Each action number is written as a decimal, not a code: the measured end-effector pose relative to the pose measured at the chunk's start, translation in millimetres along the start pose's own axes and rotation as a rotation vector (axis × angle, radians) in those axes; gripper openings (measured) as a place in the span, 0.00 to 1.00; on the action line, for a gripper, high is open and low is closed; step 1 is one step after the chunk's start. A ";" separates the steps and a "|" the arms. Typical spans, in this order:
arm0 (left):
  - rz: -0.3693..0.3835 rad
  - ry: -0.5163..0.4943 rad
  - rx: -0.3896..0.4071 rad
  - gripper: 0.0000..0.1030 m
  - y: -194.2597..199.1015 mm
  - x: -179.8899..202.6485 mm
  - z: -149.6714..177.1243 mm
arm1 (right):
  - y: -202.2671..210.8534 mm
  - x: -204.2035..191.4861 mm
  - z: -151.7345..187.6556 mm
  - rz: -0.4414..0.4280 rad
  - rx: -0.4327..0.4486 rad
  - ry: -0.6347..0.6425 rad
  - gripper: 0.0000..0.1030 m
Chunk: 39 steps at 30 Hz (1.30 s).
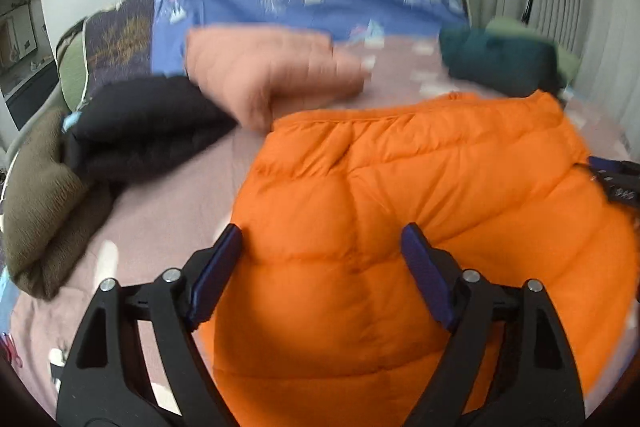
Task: Fold large clothes
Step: 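Release the folded jacket and open both tools above it, then grasp the orange jacket's collar edge with both tools side by side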
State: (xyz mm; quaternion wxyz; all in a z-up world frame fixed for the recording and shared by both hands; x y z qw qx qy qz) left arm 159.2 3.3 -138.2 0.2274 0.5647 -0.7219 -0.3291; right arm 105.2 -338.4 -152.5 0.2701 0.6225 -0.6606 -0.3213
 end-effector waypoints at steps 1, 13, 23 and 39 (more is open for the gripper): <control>0.022 0.018 0.003 0.86 -6.2 0.1 4.8 | 2.0 2.1 4.5 0.018 0.006 0.005 0.61; 0.053 0.104 0.101 0.87 44.5 5.1 -33.8 | 58.3 -40.7 -59.4 -0.117 0.139 0.035 0.71; -0.033 0.033 -0.121 0.90 -59.3 51.8 -37.8 | -51.8 -87.9 -50.7 -0.125 -0.078 0.080 0.85; 0.024 0.093 -0.136 0.92 -92.1 47.3 -19.3 | -75.9 -89.8 -40.3 -0.085 -0.069 0.096 0.89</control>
Point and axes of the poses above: each gripper's, at about its wrist camera, not at the fingertips, and y roughly against the way its jaws point, x to its right, z to its underside, the point moved 10 cm from there along -y, roughly the way its jaws point, and after that the axes turned 3 degrees about -x, right-handed, at the moved point
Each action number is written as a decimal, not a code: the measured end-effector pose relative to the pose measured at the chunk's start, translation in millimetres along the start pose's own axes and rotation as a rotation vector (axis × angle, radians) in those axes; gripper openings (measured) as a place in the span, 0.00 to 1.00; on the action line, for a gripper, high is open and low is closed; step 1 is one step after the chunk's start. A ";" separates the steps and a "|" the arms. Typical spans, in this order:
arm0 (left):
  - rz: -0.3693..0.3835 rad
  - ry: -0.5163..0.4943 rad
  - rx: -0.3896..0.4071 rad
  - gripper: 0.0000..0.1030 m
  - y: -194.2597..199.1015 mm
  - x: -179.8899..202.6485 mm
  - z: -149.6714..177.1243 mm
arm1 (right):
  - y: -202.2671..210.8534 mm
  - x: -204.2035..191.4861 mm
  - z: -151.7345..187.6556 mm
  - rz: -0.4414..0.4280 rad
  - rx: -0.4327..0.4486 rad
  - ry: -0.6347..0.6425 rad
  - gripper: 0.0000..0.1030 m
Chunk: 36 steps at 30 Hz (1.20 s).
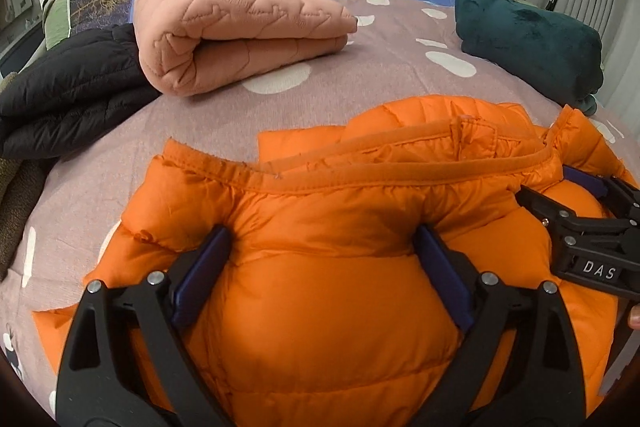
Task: Fold large clothes
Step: 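Grasp the orange jacket's collar edge with both tools side by side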
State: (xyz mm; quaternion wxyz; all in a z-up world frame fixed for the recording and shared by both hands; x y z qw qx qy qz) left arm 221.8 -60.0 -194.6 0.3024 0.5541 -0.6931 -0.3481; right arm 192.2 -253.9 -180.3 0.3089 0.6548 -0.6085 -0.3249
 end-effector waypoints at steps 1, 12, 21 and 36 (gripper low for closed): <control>0.001 0.000 -0.001 0.92 -1.0 0.1 0.5 | -0.5 -0.3 0.2 0.001 0.000 0.001 0.89; 0.012 0.008 -0.012 0.93 -6.3 -1.4 1.6 | -2.9 -0.9 0.6 0.005 0.007 0.005 0.91; 0.031 0.024 -0.020 0.92 -1.5 -1.1 0.6 | 8.7 -1.6 -2.0 0.014 0.017 0.024 0.90; 0.100 -0.031 0.032 0.96 39.4 26.4 37.4 | 41.3 -16.4 41.9 -0.026 0.043 0.006 0.92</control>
Point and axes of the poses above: each gripper's, at about its wrist camera, not at the fingertips, and y roughly against the way its jaws point, x to its right, z to its underside, the point moved 10 cm from there along -y, roughly the way its jaws point, and after that the axes turned 3 degrees about -x, right-handed, at the moved point
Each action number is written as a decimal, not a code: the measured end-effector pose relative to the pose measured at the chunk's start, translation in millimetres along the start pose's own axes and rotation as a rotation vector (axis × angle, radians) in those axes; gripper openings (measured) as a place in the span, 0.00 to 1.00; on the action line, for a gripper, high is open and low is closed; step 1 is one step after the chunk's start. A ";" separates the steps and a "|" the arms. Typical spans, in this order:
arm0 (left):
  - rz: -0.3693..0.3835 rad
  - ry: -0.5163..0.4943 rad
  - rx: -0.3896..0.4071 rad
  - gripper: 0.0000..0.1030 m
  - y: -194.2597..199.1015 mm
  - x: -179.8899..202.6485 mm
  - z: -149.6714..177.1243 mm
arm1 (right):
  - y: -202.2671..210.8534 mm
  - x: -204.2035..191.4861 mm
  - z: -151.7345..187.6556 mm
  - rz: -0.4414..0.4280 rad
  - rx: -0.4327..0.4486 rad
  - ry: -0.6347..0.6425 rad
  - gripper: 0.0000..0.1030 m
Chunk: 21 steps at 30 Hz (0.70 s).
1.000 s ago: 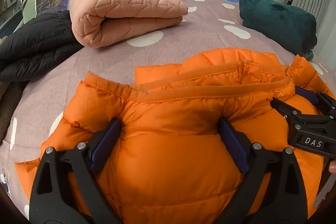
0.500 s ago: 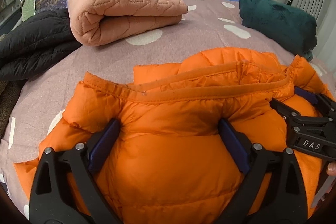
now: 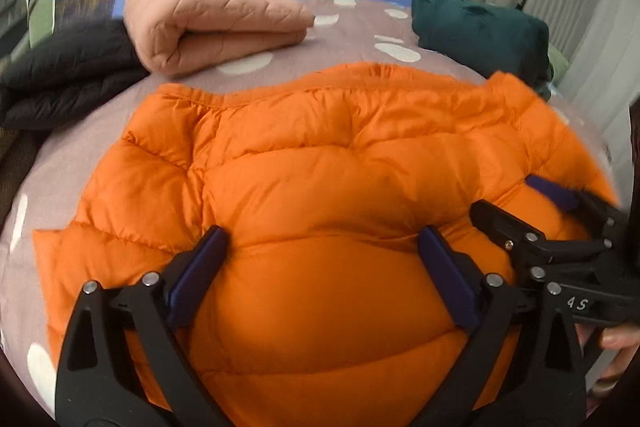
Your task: Fold large clothes
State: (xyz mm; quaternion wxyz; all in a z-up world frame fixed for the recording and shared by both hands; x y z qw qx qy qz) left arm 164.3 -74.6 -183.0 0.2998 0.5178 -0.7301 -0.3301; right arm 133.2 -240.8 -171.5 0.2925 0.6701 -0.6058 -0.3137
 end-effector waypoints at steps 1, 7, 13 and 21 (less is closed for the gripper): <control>0.000 0.002 -0.005 0.96 -0.9 -0.6 0.4 | -2.6 -0.5 0.2 0.001 -0.008 0.003 0.92; 0.001 0.003 -0.001 0.96 -7.1 -2.3 0.6 | -8.4 -1.3 0.6 0.015 -0.007 0.023 0.93; 0.093 0.046 0.068 0.92 34.6 5.1 5.0 | 48.2 0.5 7.0 -0.011 0.087 0.008 0.87; 0.014 -0.069 0.030 0.94 53.4 18.0 62.9 | 53.2 0.8 81.0 -0.002 -0.009 0.056 0.87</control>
Point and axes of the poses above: each gripper's, at about its wrist camera, not at the fingertips, and y roughly against the way its jaws point, x to its right, z to its underside, the point moved 10 cm from there along -y, roughly the way its jaws point, and after that the axes turned 3 degrees about -x, right-handed, at the moved point
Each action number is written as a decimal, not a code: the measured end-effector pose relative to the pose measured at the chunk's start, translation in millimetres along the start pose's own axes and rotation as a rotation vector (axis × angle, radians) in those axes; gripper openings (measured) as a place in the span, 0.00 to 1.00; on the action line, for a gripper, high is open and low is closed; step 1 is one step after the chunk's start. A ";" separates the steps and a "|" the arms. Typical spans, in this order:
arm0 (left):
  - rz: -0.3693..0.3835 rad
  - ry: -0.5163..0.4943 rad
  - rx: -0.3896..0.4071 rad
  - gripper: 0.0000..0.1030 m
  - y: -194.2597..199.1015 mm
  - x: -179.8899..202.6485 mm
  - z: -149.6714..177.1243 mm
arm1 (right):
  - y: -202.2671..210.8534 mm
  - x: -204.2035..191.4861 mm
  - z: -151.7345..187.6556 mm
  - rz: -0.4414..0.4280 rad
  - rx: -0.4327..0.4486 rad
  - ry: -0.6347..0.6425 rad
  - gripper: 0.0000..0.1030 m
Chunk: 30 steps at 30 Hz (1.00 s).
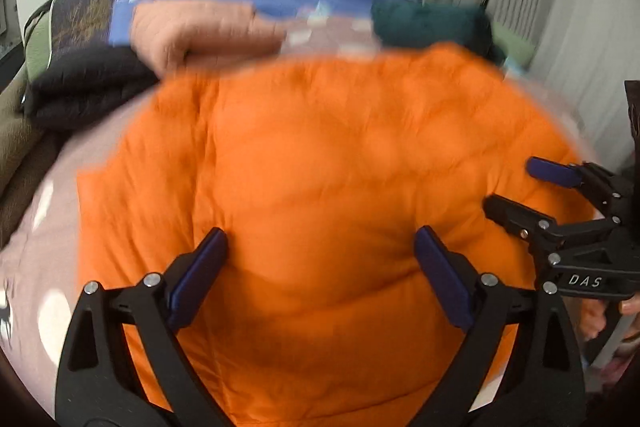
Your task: Fold large clothes
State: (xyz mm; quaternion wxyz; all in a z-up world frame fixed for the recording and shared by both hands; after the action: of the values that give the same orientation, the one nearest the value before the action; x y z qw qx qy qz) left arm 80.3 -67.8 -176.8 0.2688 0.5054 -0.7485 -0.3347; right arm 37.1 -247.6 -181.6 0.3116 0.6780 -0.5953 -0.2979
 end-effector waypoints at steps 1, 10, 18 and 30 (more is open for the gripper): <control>-0.016 -0.014 0.004 0.95 -10.0 -0.8 8.2 | -8.4 1.9 5.5 -0.003 0.007 -0.004 0.88; -0.016 -0.013 -0.003 0.94 -2.9 0.7 13.5 | 19.4 1.0 3.3 0.035 0.014 0.003 0.87; 0.004 -0.003 -0.002 0.95 34.7 -6.7 42.6 | 31.8 -4.9 52.0 -0.003 -0.042 0.057 0.88; -0.056 -0.016 -0.024 0.95 32.5 -1.2 49.3 | 63.9 9.6 24.7 0.033 0.064 0.023 0.89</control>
State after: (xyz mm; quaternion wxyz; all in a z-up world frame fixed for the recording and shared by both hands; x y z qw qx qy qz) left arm 25.5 -46.8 -182.9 0.2592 0.5202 -0.7322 -0.3552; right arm -20.7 -265.0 -147.7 0.3014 0.6812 -0.6120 -0.2657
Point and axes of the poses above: each gripper's, at about its wrist camera, not at the fingertips, and y roughly against the way its jaws point, x to its right, z to its underside, the point moved 10 cm from there along -y, roughly the way its jaws point, and after that the axes turned 3 degrees about -x, right-handed, at the moved point
